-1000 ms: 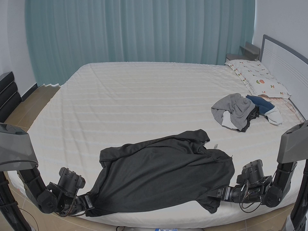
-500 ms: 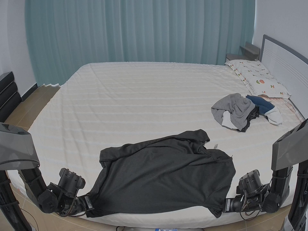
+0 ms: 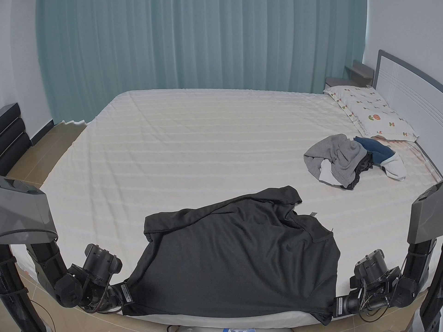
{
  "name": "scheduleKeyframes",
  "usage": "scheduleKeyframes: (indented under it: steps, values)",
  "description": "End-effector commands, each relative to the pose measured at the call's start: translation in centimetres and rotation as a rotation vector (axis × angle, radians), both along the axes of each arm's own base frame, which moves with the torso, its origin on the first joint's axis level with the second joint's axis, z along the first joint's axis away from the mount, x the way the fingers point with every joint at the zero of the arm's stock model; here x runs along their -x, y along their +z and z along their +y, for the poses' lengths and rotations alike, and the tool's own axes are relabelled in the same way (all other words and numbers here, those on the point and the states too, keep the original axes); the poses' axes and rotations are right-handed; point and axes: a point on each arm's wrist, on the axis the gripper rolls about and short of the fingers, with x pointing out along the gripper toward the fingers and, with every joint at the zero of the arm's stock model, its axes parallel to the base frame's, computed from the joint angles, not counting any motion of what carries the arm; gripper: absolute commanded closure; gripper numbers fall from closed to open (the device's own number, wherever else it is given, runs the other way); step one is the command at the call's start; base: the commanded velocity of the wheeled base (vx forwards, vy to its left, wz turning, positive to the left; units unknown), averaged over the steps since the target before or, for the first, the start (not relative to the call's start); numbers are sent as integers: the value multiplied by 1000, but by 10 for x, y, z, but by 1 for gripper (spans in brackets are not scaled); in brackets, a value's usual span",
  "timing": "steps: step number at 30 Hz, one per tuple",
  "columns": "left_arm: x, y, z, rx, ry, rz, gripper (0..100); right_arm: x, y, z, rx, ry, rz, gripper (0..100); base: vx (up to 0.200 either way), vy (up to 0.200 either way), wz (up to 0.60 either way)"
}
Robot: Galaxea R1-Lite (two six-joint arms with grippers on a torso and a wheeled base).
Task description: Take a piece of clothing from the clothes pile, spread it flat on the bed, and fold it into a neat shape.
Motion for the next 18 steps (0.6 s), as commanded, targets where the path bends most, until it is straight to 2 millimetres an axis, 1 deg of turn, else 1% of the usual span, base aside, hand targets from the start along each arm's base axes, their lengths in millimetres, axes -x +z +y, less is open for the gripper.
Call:
scheduleKeyframes:
  steps: [1,7,12,15,18]
  values:
    - [0,-1,-1,1,-3,2,0,-2,-3,2,-14,-5,-13,0,0,0,0]
    - [0,2,0,19,3,-12,0,-11,4,3,-84,-60,-110,0,0,0,0]
    - [-5,13,8,64,65,-103,0,-19,19,2,-178,-156,-208,0,0,0,0]
    - [-1,18,10,86,63,-144,0,-20,22,2,-196,-173,-219,0,0,0,0]
    - [1,18,10,91,64,-155,0,-20,24,2,-206,-184,-229,0,0,0,0]
